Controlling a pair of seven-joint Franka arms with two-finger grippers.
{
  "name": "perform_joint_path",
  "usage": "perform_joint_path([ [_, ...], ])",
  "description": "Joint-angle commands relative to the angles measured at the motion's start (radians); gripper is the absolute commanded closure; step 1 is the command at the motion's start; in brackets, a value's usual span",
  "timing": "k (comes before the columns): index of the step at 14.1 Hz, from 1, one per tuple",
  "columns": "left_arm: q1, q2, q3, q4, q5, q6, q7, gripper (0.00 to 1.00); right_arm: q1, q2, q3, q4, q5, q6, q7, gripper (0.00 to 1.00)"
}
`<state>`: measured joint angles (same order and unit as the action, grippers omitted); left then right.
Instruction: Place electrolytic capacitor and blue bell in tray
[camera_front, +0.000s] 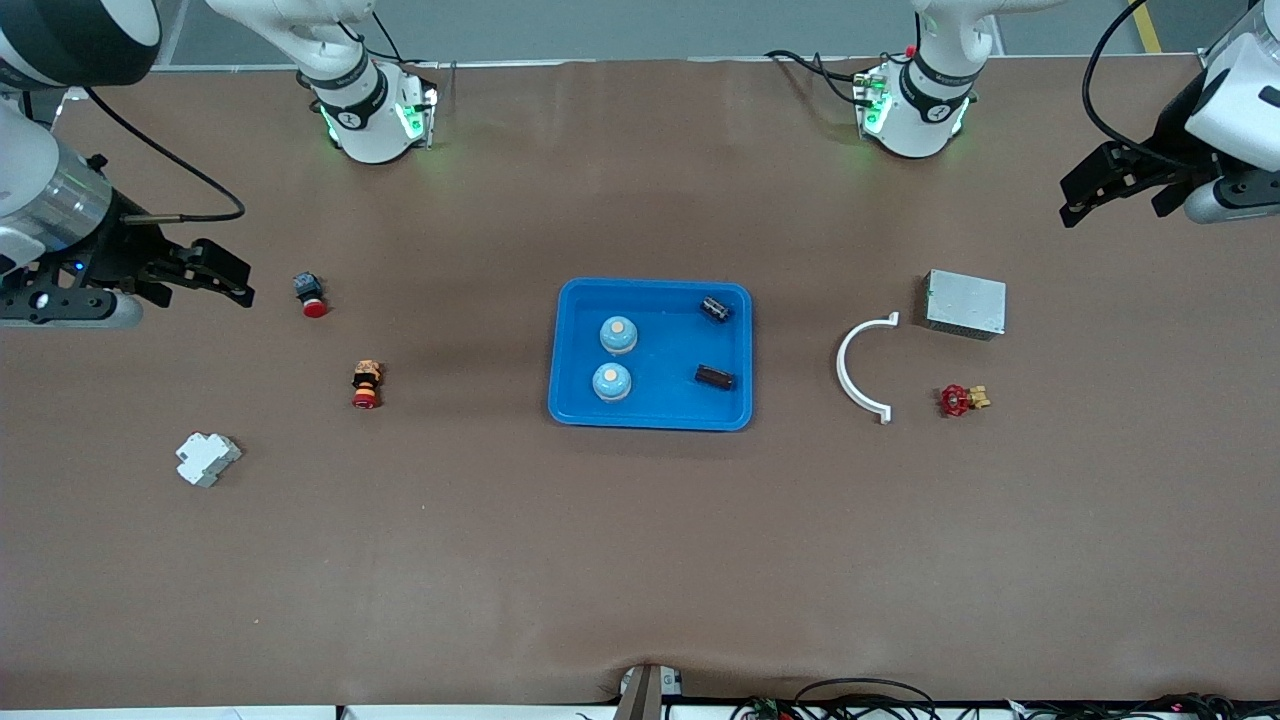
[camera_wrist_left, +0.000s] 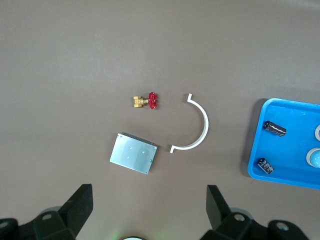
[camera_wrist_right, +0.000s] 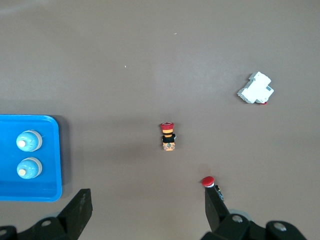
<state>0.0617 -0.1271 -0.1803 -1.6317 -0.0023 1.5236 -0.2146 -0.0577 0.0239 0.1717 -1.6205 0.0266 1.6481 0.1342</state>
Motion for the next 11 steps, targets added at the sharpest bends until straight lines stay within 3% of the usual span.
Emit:
perform_joint_path([
  [1,0.004,0.001,-0.001,0.018,0.005,-0.028,0.024,0.00,0.015,-0.027,0.000,-0.029,0.018,0.015,0.001,0.00],
  [11,0.003,0.012,-0.005,0.041,0.010,-0.052,0.026,0.00,0.049,-0.029,-0.001,-0.025,0.006,0.027,0.024,0.00],
])
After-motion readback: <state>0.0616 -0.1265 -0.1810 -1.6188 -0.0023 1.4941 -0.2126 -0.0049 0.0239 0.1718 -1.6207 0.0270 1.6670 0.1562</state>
